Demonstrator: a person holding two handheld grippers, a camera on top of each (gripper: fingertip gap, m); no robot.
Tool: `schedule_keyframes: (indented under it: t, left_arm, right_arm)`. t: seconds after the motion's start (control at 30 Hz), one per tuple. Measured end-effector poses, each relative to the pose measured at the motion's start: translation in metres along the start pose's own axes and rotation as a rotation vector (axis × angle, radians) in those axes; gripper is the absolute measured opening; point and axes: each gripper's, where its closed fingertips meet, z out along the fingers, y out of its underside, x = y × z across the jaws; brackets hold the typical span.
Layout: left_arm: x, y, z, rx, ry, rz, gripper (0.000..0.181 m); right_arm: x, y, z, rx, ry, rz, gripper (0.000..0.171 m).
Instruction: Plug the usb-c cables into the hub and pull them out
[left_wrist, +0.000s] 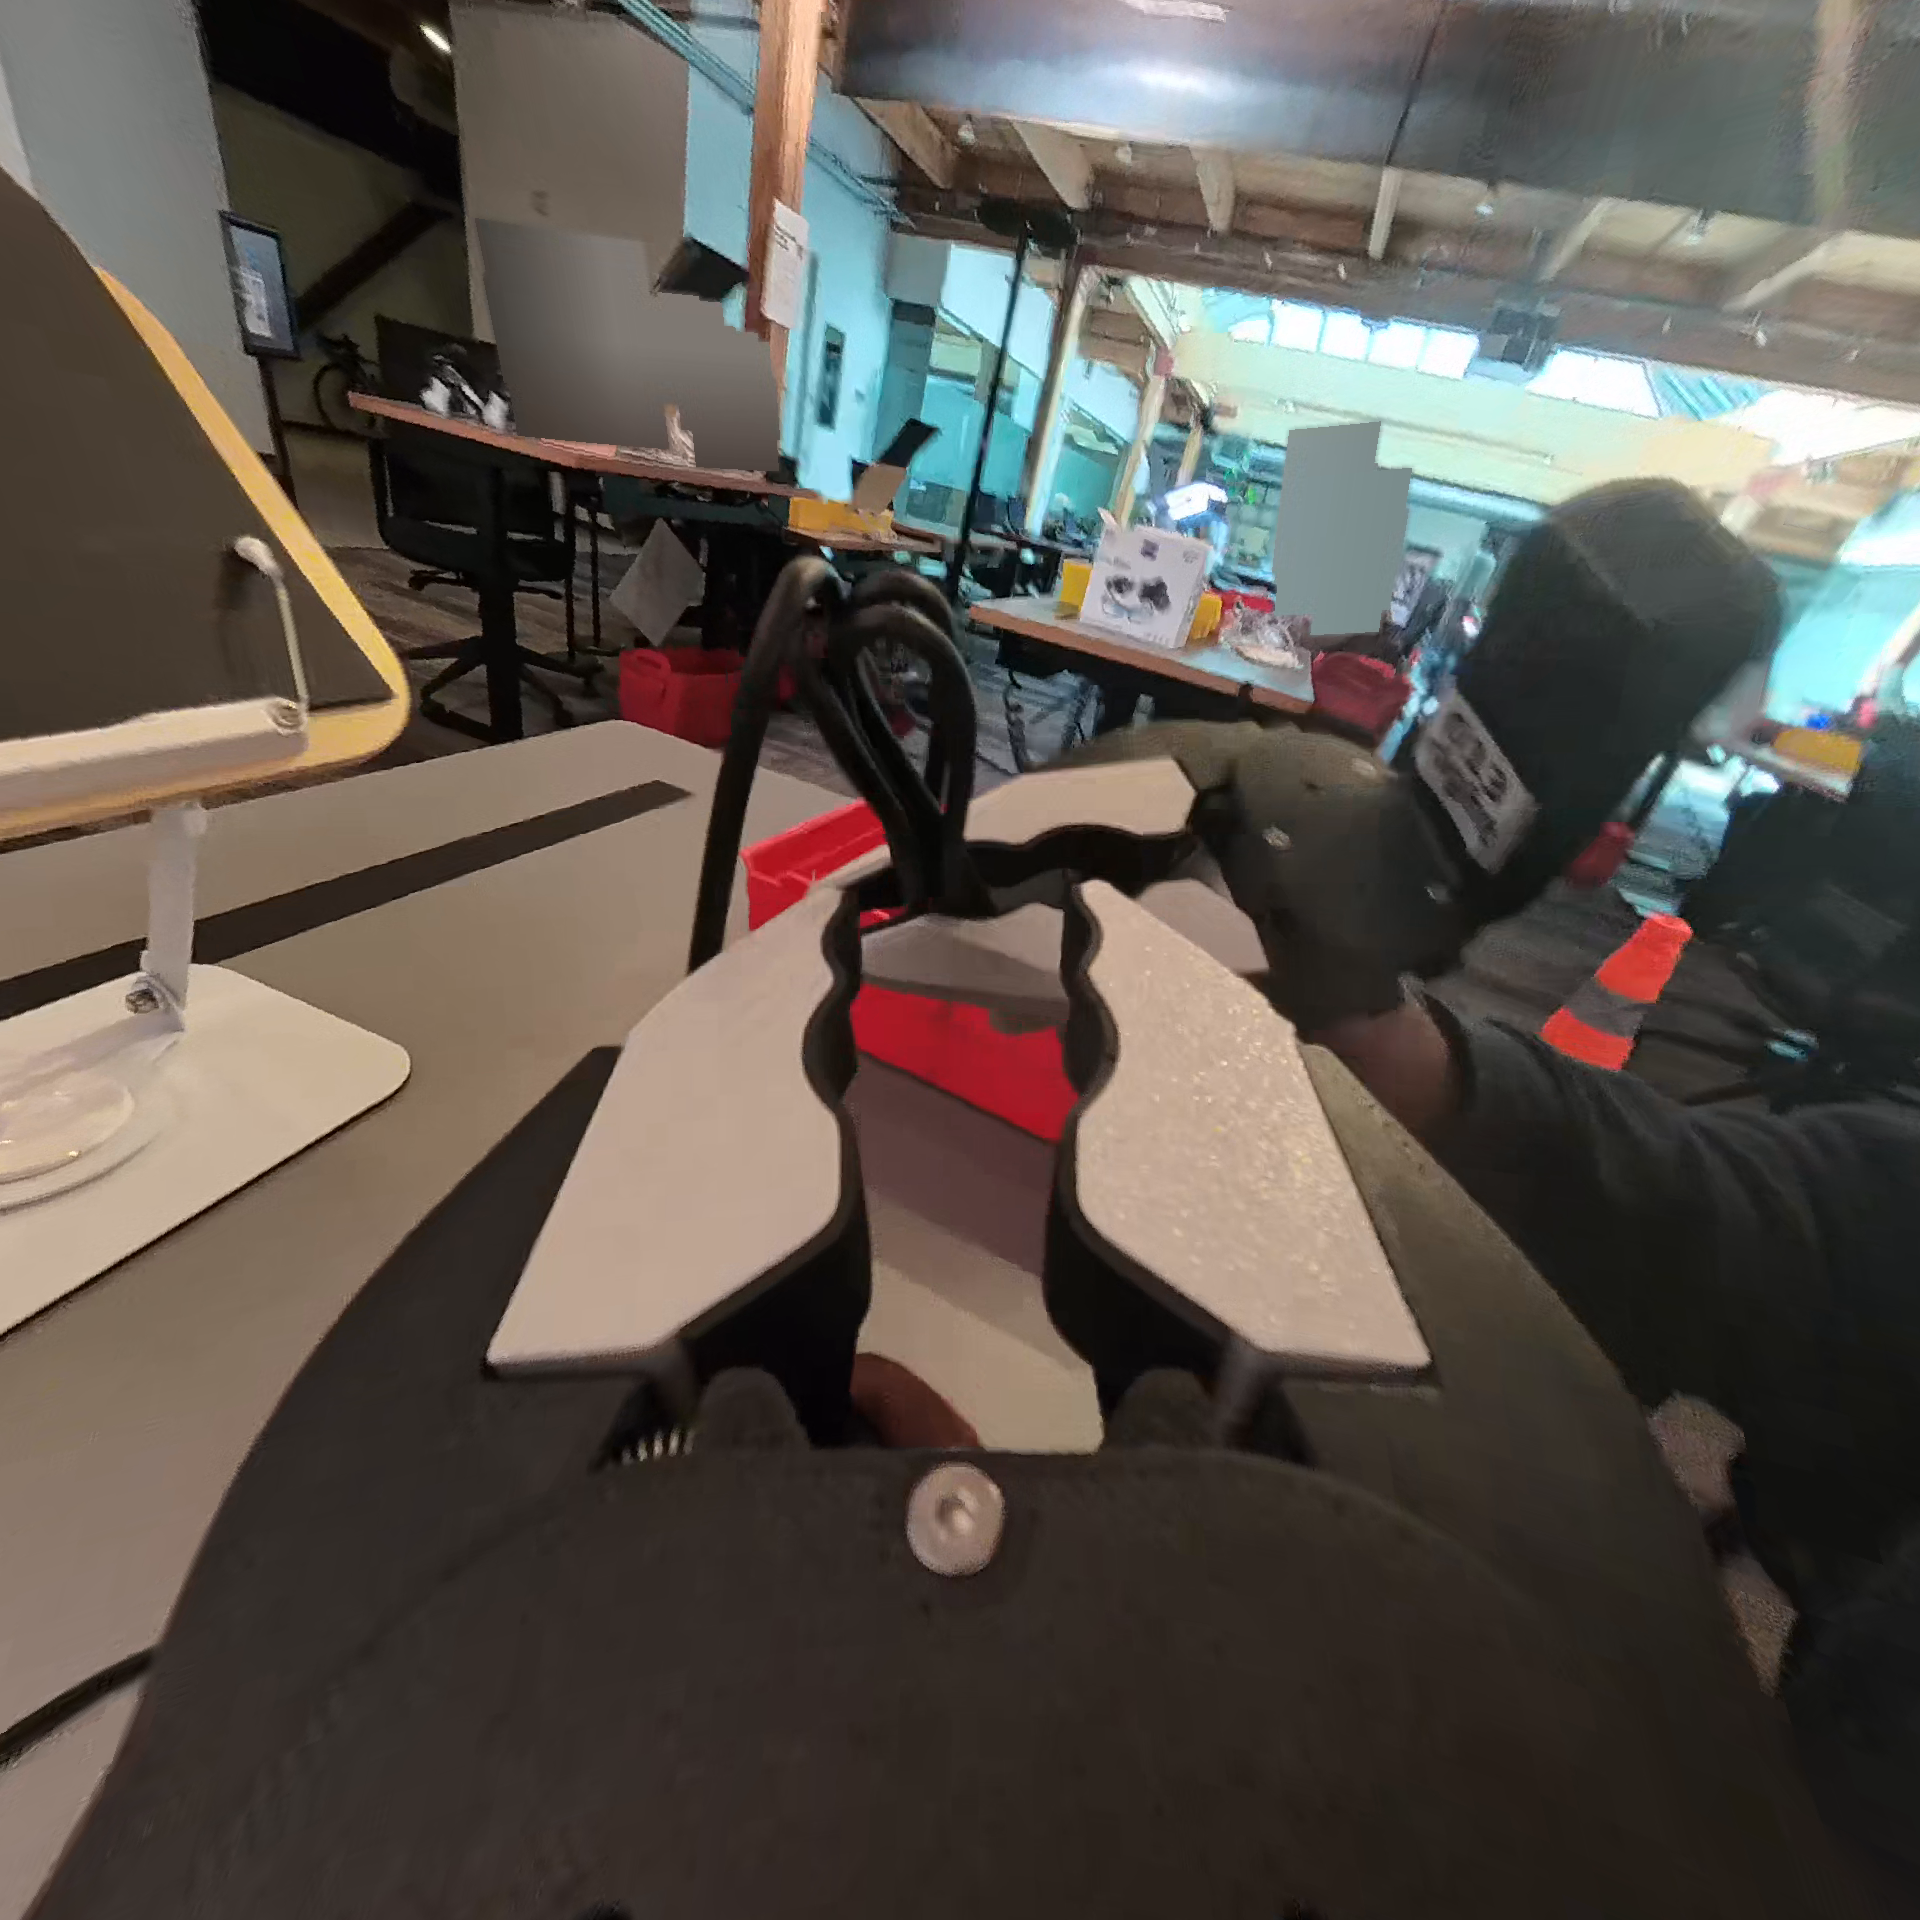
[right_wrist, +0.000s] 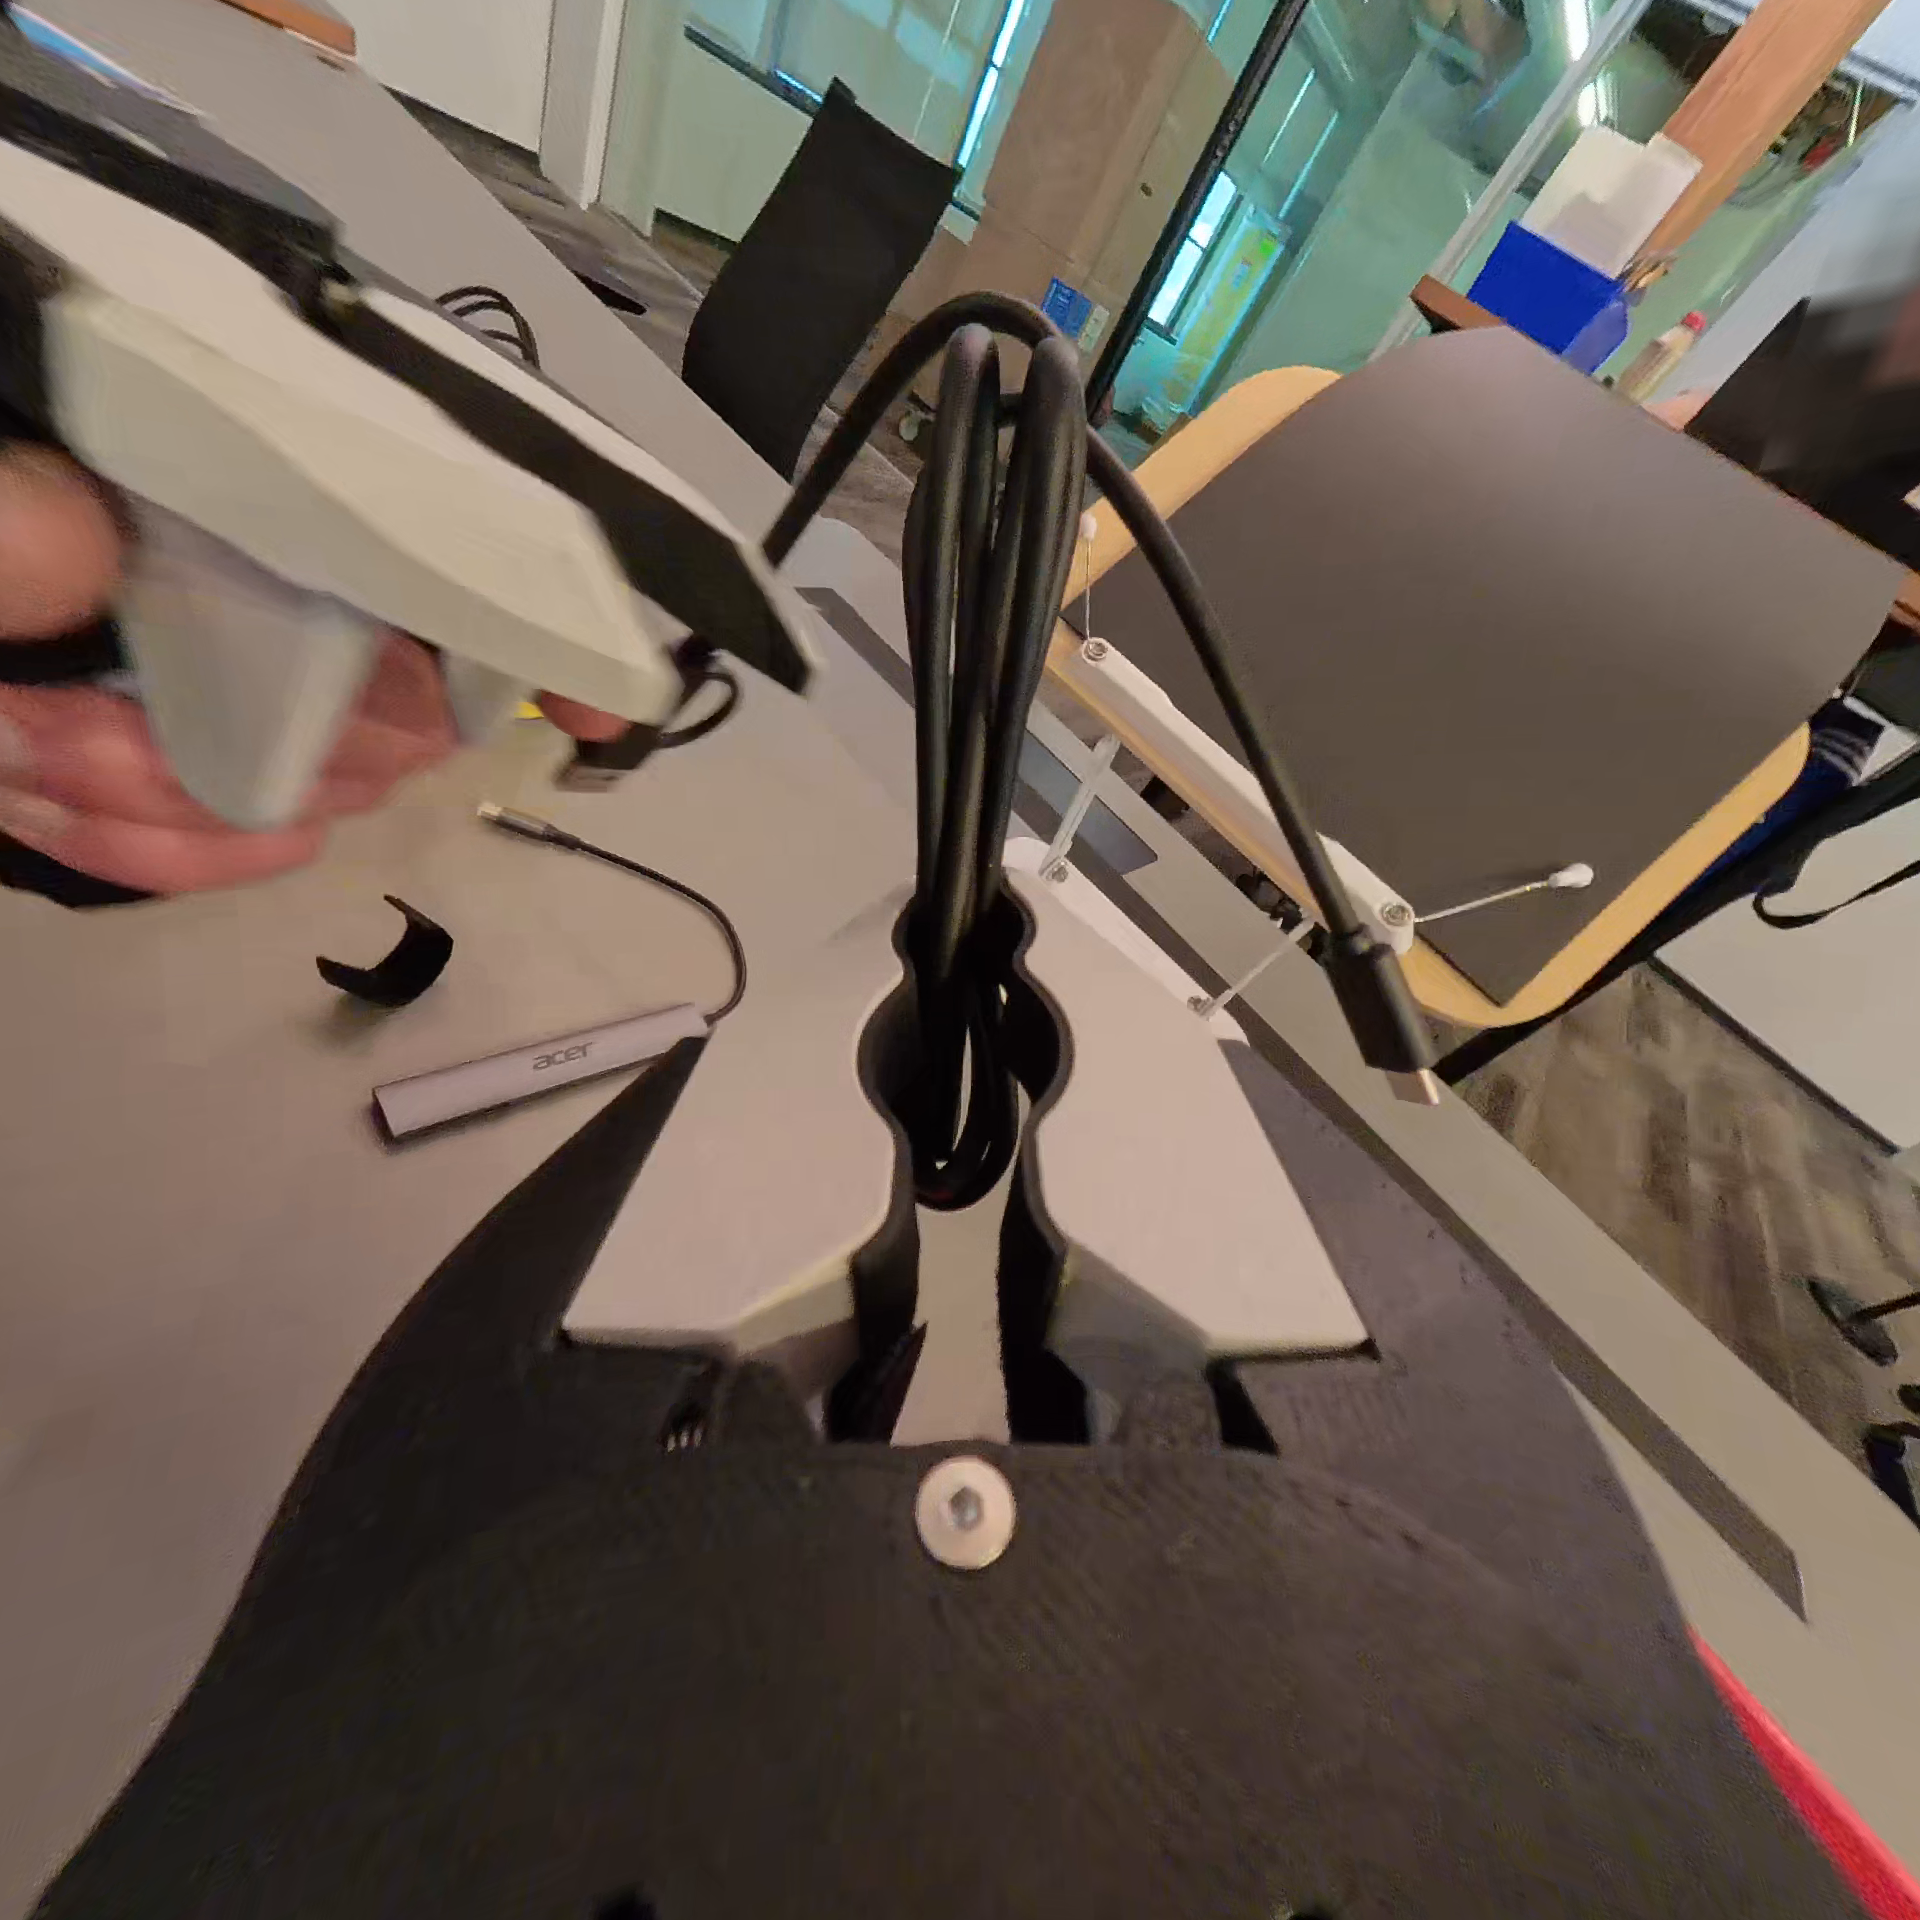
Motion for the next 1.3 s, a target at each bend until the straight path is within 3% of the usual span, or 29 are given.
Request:
schedule_keyframes:
  t: [0.13, 0.33, 0.43, 0.63, 0.73, 0.8, 0.97, 1.17, 1.3]
  left_arm:
    - [0.006, 0.004, -0.039, -0.133, 0.04, 0.075, 0.036]
    - [-0.018, 0.009, -0.102, -0.262, -0.155, 0.166, 0.031]
    - [-0.038, 0.051, -0.126, -0.46, -0.265, 0.253, 0.031]
    - [-0.054, 0.137, -0.136, -0.724, -0.366, 0.302, 0.024]
    - [-0.077, 0.173, -0.14, -0.896, -0.509, 0.509, 0.025]
    - [-0.084, 0.195, -0.142, -0.966, -0.534, 0.536, 0.026]
    - [-0.1, 0.22, -0.143, -1.028, -0.597, 0.564, 0.008]
    - [-0.105, 0.202, -0.13, -0.939, -0.612, 0.716, 0.0]
    - [-0.076, 0.186, -0.101, -0.874, -0.436, 0.783, 0.0]
  right_arm:
    - [0.003, 0.005, -0.002, -0.007, -0.001, 0.044, 0.005]
    - [-0.002, 0.018, 0.003, -0.034, -0.011, 0.061, 0.004]
    - [-0.009, 0.027, 0.006, -0.047, -0.03, 0.075, 0.005]
    - [-0.03, 0.048, 0.009, -0.095, -0.076, 0.082, 0.005]
    - [-0.035, 0.056, 0.009, -0.108, -0.088, 0.092, 0.005]
    - [-0.036, 0.059, 0.008, -0.114, -0.092, 0.09, 0.005]
    - [-0.041, 0.065, 0.005, -0.123, -0.105, 0.082, 0.005]
    - [-0.046, 0.072, 0.003, -0.141, -0.136, 0.064, 0.005]
    - [-0.047, 0.074, -0.003, -0.168, -0.186, 0.049, 0.005]
